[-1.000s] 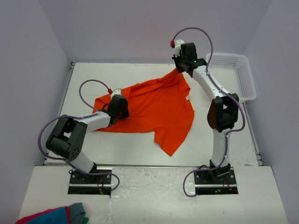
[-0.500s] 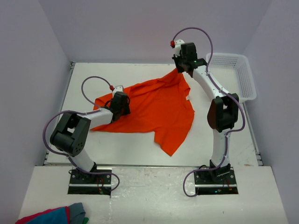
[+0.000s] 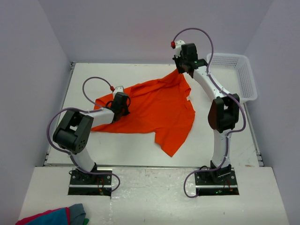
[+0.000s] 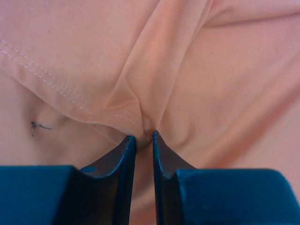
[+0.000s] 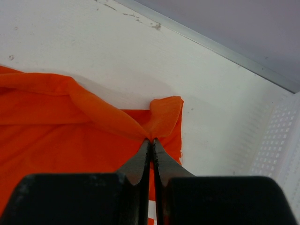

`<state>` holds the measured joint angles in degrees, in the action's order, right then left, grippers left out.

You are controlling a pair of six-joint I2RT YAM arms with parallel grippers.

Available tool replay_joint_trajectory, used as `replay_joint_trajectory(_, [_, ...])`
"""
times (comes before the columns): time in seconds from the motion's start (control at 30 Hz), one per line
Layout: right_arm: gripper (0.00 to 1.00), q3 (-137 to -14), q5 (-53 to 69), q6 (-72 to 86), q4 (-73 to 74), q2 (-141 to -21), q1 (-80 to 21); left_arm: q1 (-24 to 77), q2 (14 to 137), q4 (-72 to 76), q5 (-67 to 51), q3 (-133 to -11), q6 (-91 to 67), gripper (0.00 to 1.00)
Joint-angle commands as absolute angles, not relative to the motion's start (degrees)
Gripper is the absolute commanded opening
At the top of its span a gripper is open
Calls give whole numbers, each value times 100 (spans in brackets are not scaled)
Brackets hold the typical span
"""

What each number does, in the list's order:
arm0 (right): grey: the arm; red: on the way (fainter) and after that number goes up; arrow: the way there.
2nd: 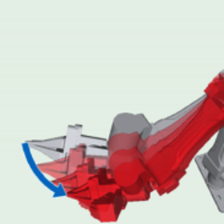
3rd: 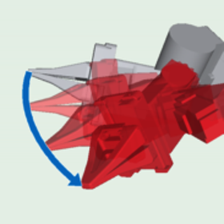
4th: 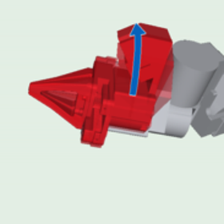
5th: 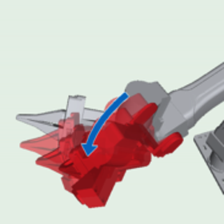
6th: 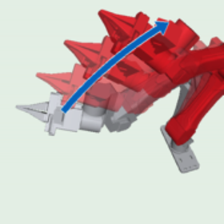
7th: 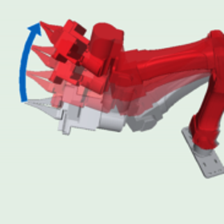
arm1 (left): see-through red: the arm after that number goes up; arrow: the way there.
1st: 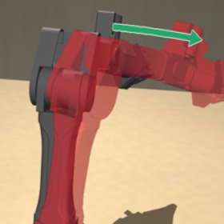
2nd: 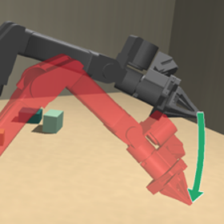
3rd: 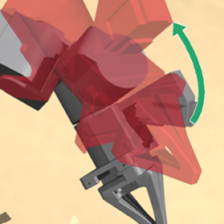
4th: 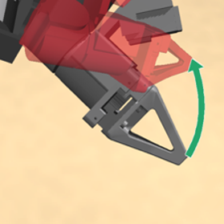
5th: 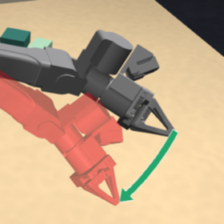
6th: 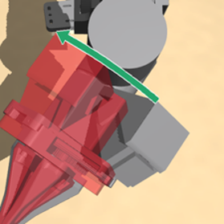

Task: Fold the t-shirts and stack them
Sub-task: Flatten out the tshirt

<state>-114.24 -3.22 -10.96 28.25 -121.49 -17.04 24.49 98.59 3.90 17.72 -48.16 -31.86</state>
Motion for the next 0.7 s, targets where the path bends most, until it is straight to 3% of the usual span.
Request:
replay_joint_trajectory(0.0, [0,-11461,-220,-1072,2707,-11865,-1731,2399,9923,703,1687,-4825,-3173,20])
replay_joint_trajectory(0.2, [0,-11505,-228,-1064,2742,-11918,-1731,2373,9818,554,1801,-4852,-3208,0])
replay_joint_trajectory(0.43, [0,-11672,-921,-801,2812,-11927,-1697,2373,8879,-304,2083,-4921,-3287,0])
replay_joint_trajectory(0.67, [0,-12127,-1546,-484,3163,-11716,-1626,2373,7184,-1335,2530,-5422,-3138,0])
